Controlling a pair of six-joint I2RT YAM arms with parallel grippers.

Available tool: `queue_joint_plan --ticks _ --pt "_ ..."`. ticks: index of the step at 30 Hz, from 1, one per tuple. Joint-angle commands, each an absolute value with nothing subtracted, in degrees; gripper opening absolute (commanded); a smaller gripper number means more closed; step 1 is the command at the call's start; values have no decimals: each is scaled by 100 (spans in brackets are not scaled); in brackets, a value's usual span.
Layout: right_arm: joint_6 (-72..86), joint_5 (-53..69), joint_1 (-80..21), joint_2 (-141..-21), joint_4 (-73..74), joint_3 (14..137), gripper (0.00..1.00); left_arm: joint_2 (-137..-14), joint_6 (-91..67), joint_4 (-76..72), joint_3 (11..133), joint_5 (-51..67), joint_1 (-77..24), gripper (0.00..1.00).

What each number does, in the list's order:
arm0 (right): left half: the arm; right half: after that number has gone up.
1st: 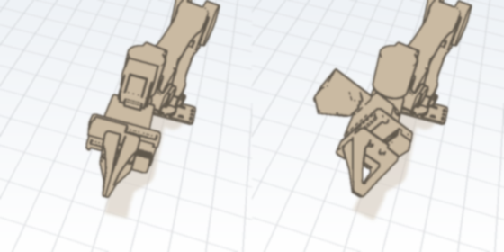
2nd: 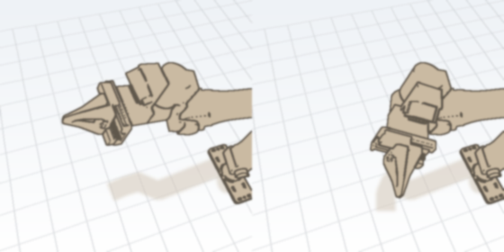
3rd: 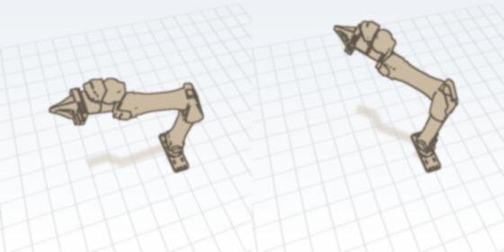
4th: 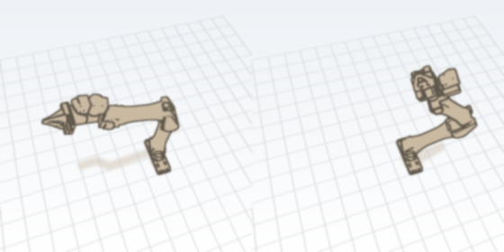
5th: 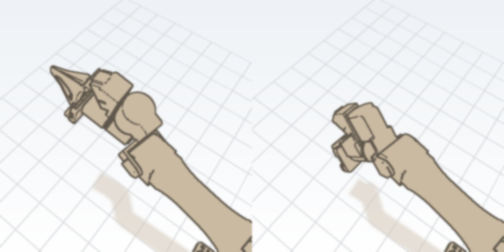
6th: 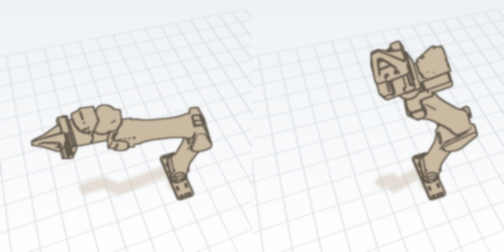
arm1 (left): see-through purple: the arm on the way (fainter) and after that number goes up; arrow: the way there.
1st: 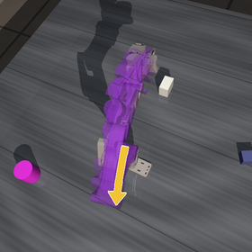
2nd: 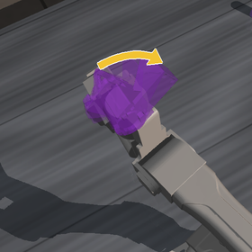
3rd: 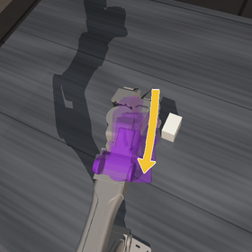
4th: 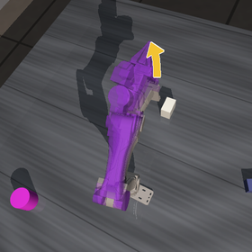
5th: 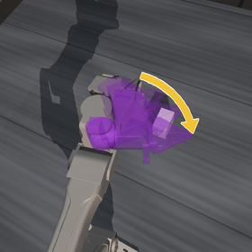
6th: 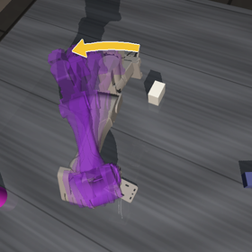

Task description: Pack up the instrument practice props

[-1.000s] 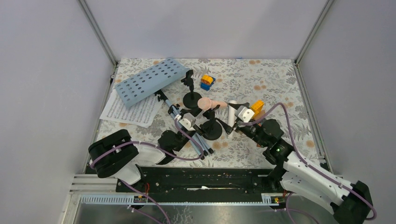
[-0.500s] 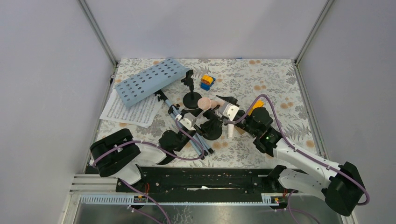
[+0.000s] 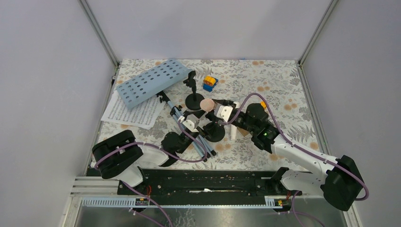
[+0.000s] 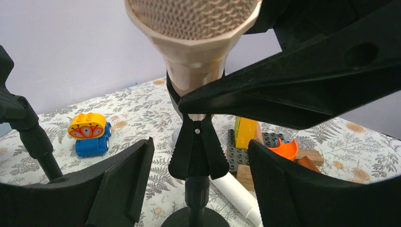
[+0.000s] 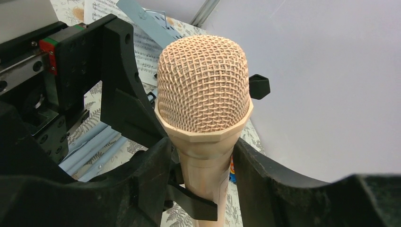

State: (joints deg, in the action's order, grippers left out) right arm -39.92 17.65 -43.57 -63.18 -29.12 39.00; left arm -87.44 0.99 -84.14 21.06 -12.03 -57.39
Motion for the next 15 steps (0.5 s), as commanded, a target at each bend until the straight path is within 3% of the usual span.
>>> queue_joint_plan --ticks 1,5,9,15 --pt "-4153 1778 -4386 -6403 -3066 4213 53 -8785 9 -8938 2283 -1233 -5757 78" --pt "-4072 1798 -4387 -6449 -3042 4286 32 -8830 -138 -8966 2286 -1302 -5757 78" --pt "-3974 1862 -4386 -6468 -3015 4304 0 -8930 -296 -9031 2311 -1578 -5757 78" --pt "-3973 1911 -4386 -6414 -3010 4229 0 -9042 -448 -9044 2388 -1682 -5750 70"
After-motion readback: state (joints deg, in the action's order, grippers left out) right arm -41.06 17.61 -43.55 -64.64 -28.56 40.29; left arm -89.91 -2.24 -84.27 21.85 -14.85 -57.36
